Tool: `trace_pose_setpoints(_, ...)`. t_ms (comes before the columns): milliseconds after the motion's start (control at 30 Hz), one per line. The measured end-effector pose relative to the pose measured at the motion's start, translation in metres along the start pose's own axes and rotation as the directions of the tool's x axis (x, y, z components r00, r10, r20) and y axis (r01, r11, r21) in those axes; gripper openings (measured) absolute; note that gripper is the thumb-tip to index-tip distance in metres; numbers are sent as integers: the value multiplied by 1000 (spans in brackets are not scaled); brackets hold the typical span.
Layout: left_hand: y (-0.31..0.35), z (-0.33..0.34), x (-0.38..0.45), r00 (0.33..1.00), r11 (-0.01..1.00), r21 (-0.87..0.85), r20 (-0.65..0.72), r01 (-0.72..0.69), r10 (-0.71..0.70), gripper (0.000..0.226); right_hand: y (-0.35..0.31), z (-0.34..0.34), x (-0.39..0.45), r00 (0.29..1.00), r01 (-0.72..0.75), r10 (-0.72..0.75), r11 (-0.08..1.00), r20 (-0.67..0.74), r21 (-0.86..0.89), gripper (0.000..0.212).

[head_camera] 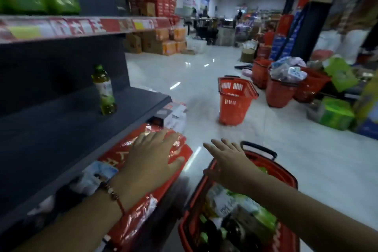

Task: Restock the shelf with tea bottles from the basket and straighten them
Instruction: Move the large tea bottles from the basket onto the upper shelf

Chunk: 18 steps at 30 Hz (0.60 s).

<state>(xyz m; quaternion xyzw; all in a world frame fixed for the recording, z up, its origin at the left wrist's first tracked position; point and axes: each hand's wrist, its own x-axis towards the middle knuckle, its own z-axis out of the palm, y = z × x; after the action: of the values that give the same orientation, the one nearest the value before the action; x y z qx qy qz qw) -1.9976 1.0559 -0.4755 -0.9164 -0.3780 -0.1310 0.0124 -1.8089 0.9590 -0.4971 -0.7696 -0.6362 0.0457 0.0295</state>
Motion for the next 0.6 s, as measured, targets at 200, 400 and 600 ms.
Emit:
trace_pose_setpoints(200,39,82,-18,983,998,-56,178,-32,41,67,53,85,-37,978,-148,138,987,154,59,77)
trace_pose_setpoints(400,58,133,-17,958,991,-116,270,-67,96,65,78,146,-50,951,-230,215,972,222,46,79)
trace_pose_setpoints(600,67,160,-8,925,991,-115,364,-70,107,69,84,165,-24,968,-172,181,983,171,-67,90)
